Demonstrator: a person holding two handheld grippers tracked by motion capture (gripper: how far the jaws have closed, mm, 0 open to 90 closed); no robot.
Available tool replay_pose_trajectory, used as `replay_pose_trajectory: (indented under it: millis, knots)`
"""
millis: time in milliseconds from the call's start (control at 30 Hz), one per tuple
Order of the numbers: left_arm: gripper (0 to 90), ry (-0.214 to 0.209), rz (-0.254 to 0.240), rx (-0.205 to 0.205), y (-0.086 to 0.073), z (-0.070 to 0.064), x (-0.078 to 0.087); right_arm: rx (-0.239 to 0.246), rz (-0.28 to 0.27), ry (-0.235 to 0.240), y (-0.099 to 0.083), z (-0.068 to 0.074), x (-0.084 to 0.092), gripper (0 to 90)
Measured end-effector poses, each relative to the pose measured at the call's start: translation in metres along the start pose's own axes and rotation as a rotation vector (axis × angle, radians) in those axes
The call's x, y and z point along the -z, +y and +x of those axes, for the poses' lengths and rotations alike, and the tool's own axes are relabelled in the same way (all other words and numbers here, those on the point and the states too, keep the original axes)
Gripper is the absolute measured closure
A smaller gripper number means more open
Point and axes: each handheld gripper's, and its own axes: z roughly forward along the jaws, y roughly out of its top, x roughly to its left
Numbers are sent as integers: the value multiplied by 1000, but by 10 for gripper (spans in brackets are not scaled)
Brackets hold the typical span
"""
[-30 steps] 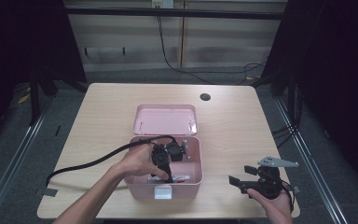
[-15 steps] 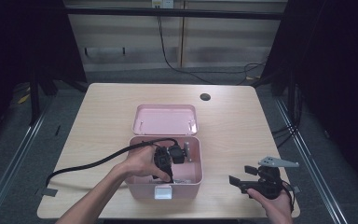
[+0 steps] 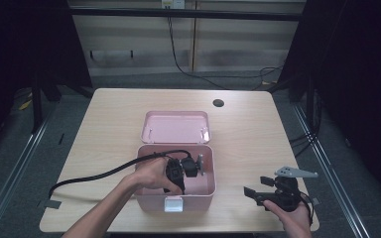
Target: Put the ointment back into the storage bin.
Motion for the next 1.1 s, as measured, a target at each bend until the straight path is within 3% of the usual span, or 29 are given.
replay_pose_trajectory:
  millis: [333, 800, 1067, 1100]
  knots:
    - [701, -22, 12, 25, 2, 5, -7, 2, 0, 1, 0, 0, 0, 146]
    - [699, -24, 43, 30, 3, 9, -13, -11, 0, -7, 0, -1, 0, 138]
    - [691, -3, 61, 39, 4, 9, -17, -10, 7, -6, 0, 0, 0, 138]
    - [687, 15, 75, 43, 3, 10, -18, -10, 7, -5, 0, 0, 0, 138]
